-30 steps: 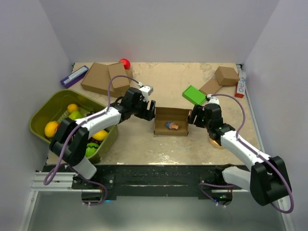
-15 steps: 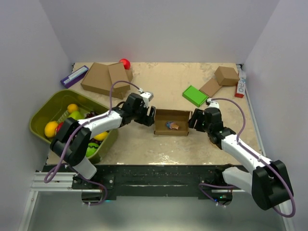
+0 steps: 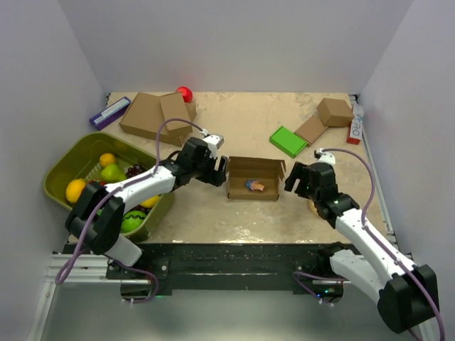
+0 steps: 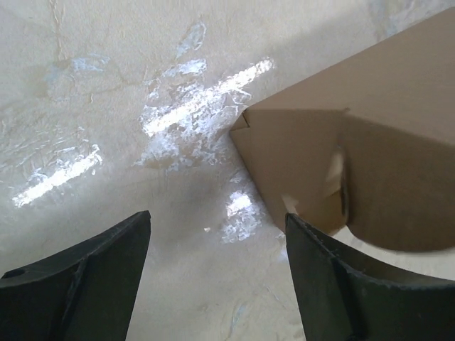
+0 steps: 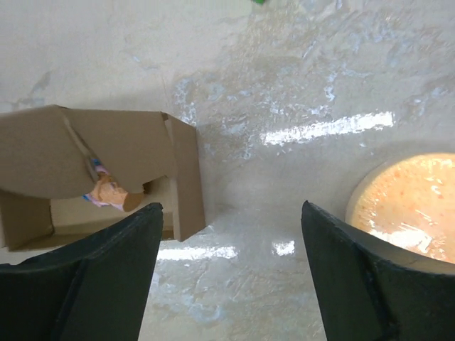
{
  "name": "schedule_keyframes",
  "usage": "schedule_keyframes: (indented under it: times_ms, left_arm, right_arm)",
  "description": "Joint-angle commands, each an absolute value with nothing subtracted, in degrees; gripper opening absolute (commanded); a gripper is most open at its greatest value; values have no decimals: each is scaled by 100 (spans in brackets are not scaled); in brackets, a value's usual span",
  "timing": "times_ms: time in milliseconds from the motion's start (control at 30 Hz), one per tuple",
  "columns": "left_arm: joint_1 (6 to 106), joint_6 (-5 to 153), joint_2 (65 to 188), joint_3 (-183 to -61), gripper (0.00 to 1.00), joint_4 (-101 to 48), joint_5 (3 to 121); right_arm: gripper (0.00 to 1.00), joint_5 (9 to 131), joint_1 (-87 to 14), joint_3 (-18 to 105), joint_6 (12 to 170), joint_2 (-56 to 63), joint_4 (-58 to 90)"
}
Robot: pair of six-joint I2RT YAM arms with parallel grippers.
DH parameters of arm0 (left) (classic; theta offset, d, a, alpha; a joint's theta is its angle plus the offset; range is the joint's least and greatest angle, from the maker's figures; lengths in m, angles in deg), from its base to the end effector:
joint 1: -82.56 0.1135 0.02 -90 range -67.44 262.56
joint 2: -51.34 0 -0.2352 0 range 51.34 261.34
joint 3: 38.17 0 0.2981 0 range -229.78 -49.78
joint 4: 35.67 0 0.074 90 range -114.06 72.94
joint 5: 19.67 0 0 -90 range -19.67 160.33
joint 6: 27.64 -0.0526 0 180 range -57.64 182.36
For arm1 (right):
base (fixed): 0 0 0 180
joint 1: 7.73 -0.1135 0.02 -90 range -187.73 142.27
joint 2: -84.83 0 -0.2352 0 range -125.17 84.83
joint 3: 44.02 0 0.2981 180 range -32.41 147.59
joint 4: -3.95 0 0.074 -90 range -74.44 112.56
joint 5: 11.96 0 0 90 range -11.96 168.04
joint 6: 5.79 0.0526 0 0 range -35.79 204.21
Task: Fold the paper box
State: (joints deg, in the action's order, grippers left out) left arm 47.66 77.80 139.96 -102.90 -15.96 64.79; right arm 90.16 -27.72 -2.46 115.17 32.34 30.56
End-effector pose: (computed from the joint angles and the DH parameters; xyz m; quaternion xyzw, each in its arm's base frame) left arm 0.3074 -0.2207 0.1408 0.1739 0.9016 -0.2076 0.3372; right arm 0.2565 0.0816 0.1671 0.1317 0.8835 0.1035 0.4375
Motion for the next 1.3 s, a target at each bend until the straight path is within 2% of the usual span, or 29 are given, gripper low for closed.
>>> schedule_keyframes:
  times_ms: [0,133,300,433,500,800,1267]
  left_arm:
    - [4749,7695,13275,-10348,81,-1239,6488]
    - [4766,7774,12834,-10410,83,-851,6436]
    - [5056,7975,12474,-10716,85,-516,5839]
    - [5434,8668,12438,-10989,87,-893,5162]
    - [5566,8924,12543,-11095,91,-1306,4863]
    - [5689,9821,13702,-11324,99,-2318,4115]
    - [5680,9980,14266,-10903,98,-2827,3439]
  right_arm:
    - [88,9237,-2795,353,11418,3859,3585]
    - [91,8956,-2795,1001,11488,4106,3866]
    - [94,8552,-2786,1864,11646,3334,4131]
    - [96,8262,-2742,2295,11655,2666,3930]
    - [97,7999,-2733,2357,11707,2289,3833]
    - [97,7488,-2663,2068,12111,1680,3199]
    - [94,6969,-2628,1083,12780,1803,2417]
